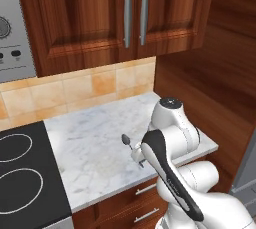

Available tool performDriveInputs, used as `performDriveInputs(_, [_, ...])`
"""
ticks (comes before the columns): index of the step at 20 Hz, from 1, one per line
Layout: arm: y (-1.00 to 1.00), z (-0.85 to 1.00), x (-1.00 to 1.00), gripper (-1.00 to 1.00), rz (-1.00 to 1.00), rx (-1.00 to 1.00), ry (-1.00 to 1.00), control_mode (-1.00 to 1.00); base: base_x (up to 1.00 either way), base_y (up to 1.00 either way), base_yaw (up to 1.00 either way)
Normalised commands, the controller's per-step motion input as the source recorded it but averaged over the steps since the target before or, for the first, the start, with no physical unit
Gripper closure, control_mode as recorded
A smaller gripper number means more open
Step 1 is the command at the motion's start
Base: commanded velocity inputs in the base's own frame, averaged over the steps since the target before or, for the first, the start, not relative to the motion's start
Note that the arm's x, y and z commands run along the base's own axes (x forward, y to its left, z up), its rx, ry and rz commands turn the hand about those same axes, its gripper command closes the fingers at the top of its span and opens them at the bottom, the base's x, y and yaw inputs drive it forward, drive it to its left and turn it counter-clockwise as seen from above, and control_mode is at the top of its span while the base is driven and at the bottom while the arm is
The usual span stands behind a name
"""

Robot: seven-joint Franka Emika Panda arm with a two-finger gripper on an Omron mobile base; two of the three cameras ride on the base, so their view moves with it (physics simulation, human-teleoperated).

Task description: Take the fork and place it on the left side of the plate. Then take the spoon and place it on the right side of the plate. Make sure they're directly next to the plate.

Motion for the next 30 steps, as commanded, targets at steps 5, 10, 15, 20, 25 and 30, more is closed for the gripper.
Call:
performDriveInputs(5, [0.0, 0.0, 0.0, -1.0, 0.0, 0.0, 0.0, 1.0, 0.0, 0.0, 0.0])
performDriveInputs(10, [0.0, 0.0, 0.0, -1.0, 0.0, 0.0, 0.0, -1.0, 0.0, 0.0, 0.0])
performDriveInputs(15, [0.0, 0.0, 0.0, -1.0, 0.0, 0.0, 0.0, -1.0, 0.0, 0.0, 0.0])
performDriveInputs(20, [0.0, -0.02, 0.01, -1.0, 0.0, 0.01, 0.0, -1.0, 0.0, 0.0, 0.0])
performDriveInputs(25, [-0.01, -0.11, 0.47, -1.0, 0.01, 0.0, 0.0, -1.0, 0.0, 0.0, 0.0])
performDriveInputs(30, [-0.02, -0.12, 0.58, -1.0, 0.0, -0.05, 0.07, -1.0, 0.0, 0.0, 0.0])
